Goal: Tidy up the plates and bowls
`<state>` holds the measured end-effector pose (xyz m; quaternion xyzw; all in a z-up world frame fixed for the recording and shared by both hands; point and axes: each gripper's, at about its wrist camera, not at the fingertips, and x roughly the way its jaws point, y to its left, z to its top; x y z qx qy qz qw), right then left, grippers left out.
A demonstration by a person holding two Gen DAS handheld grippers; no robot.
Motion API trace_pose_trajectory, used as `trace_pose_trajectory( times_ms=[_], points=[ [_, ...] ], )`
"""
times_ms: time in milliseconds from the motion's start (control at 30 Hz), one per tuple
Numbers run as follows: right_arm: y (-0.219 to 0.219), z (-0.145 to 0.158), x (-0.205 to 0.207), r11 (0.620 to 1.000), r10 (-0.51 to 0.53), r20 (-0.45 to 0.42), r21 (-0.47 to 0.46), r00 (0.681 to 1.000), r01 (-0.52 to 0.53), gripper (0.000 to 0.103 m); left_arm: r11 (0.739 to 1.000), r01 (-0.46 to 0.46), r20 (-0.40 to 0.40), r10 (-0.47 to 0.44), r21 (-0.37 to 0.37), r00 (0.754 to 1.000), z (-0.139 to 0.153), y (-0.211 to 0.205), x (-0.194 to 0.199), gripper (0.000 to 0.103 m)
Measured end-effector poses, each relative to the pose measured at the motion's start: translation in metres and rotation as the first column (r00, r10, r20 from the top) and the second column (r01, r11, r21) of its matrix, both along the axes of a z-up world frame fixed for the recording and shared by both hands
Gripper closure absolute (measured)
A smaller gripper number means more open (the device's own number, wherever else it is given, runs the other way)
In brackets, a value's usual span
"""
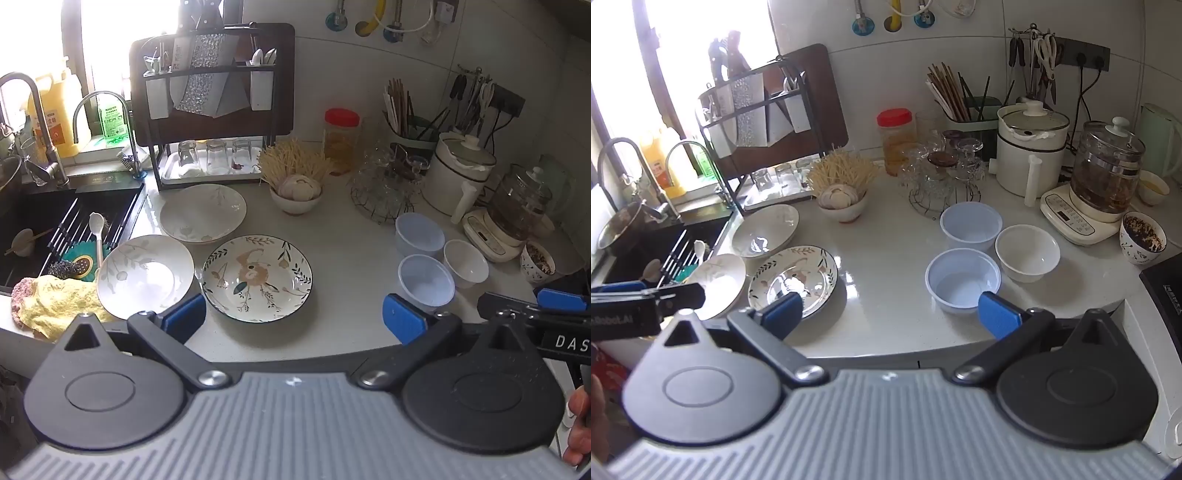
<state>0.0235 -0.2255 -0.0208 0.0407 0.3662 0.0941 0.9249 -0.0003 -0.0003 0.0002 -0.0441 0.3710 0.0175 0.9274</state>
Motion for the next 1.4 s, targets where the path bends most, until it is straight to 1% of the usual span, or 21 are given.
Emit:
trace_pose_trajectory(
  times_ms=[100,133,167,200,233,300,433,1100,1400],
  points=[
    [-0.002,0.002,0.001,1.0,-0.008,0.004,0.0,1.0,0.008,0.0,1.0,-0.005,0.005,0.005,0.001,1.0,0.002,0.0,-0.003,0.0],
    [0.0,0.001,0.0,1.0,-0.004,0.006,-0.003,1.0,0.004,0.0,1.0,-0.005,0.02,0.005,-0.019,1.0,0.001,0.004,-0.008,0.0],
    [0.0,0.001,0.0,1.0,-0.007,0.005,0.0,1.0,0.007,0.0,0.999,-0.006,0.006,0.006,-0.033,1.0,0.002,0.007,-0.006,0.0],
    [0.001,-0.001,0.001,1.0,-0.003,0.001,-0.005,1.0,0.003,0.0,1.0,-0.006,-0.007,0.006,-0.03,1.0,0.0,0.009,-0.003,0.0],
    [-0.001,-0.002,0.001,1.0,-0.003,0.003,0.009,1.0,0.003,0.0,1.0,-0.006,-0.009,0.005,-0.008,1.0,-0.003,0.003,-0.001,0.0],
    [0.002,0.002,0.0,1.0,-0.003,0.003,0.009,1.0,0.003,0.0,1.0,-0.001,-0.007,0.001,-0.009,1.0,-0.003,0.0,-0.001,0.0],
    [0.0,0.001,0.001,1.0,-0.003,0.01,0.0,1.0,0.003,0.0,1.0,0.005,0.009,-0.005,0.002,1.0,-0.002,-0.004,0.0,0.0],
    [0.001,-0.006,0.01,1.0,-0.014,-0.003,0.007,1.0,0.015,0.0,1.0,0.001,0.004,-0.001,-0.013,1.0,-0.008,-0.002,0.013,0.0],
    [0.003,-0.008,0.014,1.0,-0.029,-0.006,0.009,1.0,0.029,0.0,1.0,0.01,-0.006,-0.01,-0.001,1.0,-0.01,-0.002,0.023,0.0]
  ],
)
